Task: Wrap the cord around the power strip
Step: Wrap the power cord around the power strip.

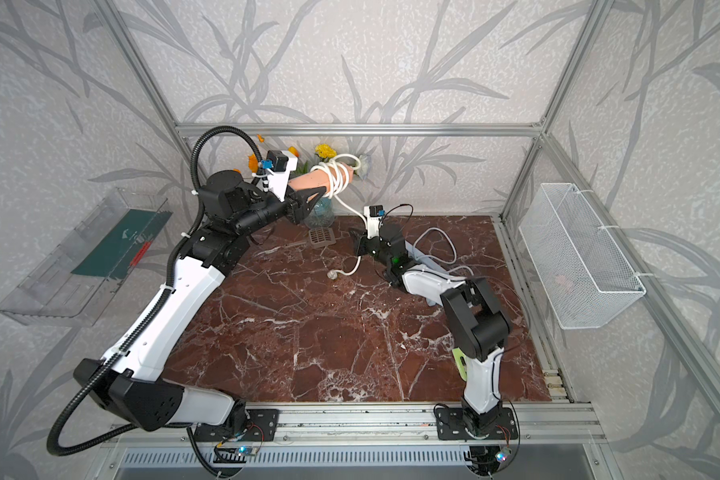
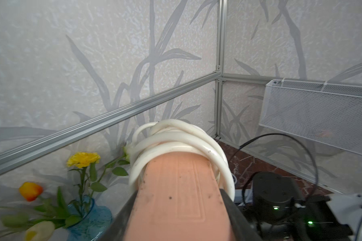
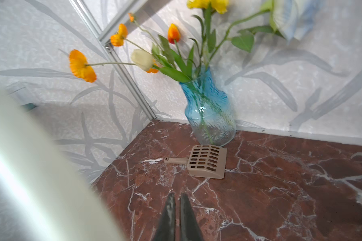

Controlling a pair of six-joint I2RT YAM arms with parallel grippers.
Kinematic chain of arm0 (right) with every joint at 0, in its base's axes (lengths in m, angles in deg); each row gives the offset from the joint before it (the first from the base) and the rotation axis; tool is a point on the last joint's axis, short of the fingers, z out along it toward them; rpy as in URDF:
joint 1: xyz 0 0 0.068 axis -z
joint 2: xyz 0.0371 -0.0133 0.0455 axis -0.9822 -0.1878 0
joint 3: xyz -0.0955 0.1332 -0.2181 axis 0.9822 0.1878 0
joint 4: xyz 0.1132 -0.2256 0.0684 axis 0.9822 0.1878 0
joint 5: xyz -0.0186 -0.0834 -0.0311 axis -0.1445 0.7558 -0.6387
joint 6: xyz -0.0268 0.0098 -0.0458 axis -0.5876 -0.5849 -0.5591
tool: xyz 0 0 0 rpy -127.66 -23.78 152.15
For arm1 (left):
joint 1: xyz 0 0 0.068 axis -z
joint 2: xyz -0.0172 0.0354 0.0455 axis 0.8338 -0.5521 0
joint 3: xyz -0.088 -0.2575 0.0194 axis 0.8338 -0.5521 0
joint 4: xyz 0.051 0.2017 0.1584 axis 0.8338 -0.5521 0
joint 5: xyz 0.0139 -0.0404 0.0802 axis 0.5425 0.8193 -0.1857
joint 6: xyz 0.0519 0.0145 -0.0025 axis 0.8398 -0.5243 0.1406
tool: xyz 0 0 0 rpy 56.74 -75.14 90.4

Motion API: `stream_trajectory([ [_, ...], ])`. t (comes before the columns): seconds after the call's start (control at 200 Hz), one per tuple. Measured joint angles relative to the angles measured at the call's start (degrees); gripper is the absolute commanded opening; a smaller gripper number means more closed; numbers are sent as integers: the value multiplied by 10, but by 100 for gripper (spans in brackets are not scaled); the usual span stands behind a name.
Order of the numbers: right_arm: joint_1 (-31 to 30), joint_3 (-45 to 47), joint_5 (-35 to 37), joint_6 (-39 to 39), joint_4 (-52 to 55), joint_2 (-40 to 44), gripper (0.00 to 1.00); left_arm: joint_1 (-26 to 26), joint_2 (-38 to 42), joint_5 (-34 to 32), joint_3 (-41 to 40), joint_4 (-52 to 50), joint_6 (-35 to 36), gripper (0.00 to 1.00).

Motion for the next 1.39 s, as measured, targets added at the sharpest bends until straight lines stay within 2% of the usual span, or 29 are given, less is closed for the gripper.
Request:
stream_trajectory([
  [0.09, -24, 25, 15, -68, 39, 76, 0, -4, -1, -52, 19, -47, 61, 0],
  [0.205, -61, 42, 36, -196, 110, 170, 0, -9, -17, -105, 38, -122, 134, 0],
  [0.3, -91, 38, 50, -308, 177, 228, 0, -3, -38, -97, 48, -197, 168, 0],
  [0.39, -95, 23, 68, -396, 251, 250, 0, 4, -51, -70, 48, -245, 187, 0],
  [0.595, -82, -123, 93, -554, 380, 223, 0, -12, -45, 55, 40, -291, 213, 0],
  [0.74, -38, -281, 44, -616, 465, 146, 0, -19, -19, 160, 22, -280, 219, 0],
  [0.885, -18, -440, -9, -680, 554, 44, 5, -27, -14, 225, 20, -266, 212, 0],
  [1.015, 5, -495, -77, -685, 584, 0, 19, -33, -11, 296, -1, -223, 166, 0],
  [1.155, 53, -532, -140, -646, 576, -22, 27, -19, 6, 396, -74, -124, 49, 0],
  [1.285, 104, -535, -220, -538, 509, -31, 30, -6, 17, 448, -89, -72, -16, 0],
  [1.394, 145, -510, -296, -389, 382, -49, 37, 5, 32, 454, -89, -23, -53, 0],
])
